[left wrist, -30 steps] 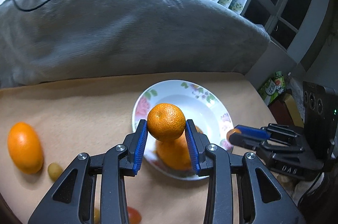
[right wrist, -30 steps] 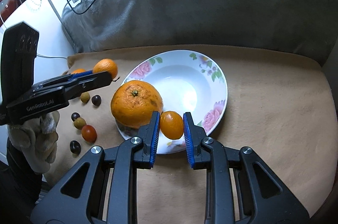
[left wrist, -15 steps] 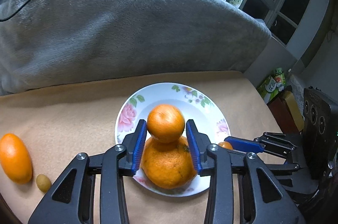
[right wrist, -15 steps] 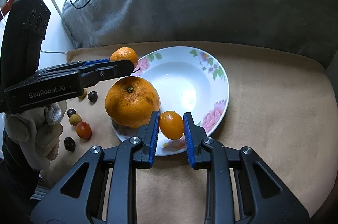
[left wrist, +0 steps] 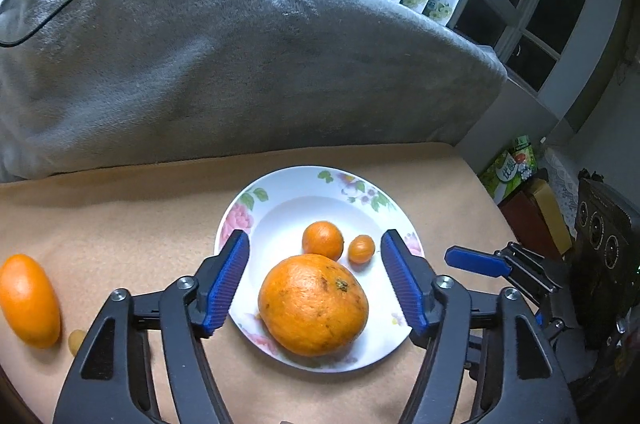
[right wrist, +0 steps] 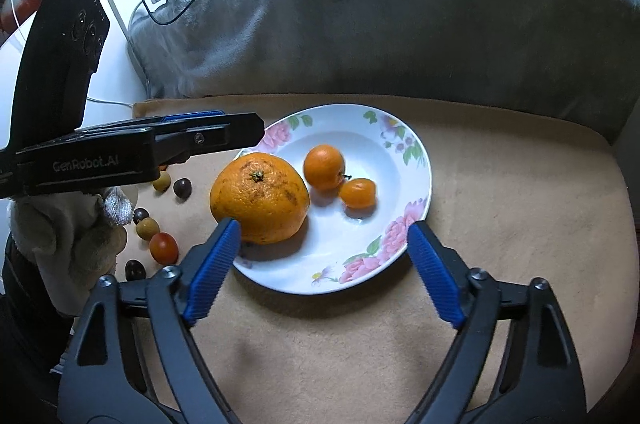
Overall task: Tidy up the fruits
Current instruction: 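Withdraw both grippers from the plate toward the remaining small fruits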
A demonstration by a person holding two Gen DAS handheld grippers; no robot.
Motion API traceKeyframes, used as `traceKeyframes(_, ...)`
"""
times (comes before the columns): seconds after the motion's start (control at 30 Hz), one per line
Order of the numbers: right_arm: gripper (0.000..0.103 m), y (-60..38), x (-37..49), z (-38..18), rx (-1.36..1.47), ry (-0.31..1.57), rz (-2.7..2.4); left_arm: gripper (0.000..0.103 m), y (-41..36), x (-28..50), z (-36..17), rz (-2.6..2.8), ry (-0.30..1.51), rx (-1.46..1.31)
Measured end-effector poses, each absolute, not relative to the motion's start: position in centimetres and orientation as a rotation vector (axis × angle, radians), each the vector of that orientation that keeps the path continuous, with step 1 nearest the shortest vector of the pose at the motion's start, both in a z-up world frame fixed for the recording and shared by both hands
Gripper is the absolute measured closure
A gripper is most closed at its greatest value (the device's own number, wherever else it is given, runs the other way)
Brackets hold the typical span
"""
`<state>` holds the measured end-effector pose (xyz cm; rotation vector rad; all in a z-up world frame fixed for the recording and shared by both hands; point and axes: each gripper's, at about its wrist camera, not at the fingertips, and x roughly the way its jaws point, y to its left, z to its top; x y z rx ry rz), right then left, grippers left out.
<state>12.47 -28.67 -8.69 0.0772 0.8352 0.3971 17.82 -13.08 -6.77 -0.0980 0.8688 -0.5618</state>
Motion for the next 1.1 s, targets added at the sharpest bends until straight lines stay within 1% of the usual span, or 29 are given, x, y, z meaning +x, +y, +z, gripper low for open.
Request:
traceKeyframes(0.27, 0.013, -28.2, 11.5, -8.1, 0.064, 0.822, 0.406, 0.032, -12.5, 17.2, -5.6, -0.557, 0.85, -0.107)
traceKeyframes(0.5, 0.013, -27.3, 9.9, -6.6, 0.074, 0.783, 0.442, 0.032, -10.4, 15.7, -4.1, -0.542, 0.804, -0.099)
traceKeyframes(0.87, 0.013, -23.8, 7.4, -5.2, 0.022, 0.744, 0.523, 0.032, -4.0, 13.1, -2.0, -0.456, 0.731, -0.095)
traceKeyframes(1.1, 0.013, -21.7, 6.9, -5.5, 0.017, 0.757, 0.576, 0.032, -0.2, 11.8, -2.5, -0.386, 0.734, -0.11)
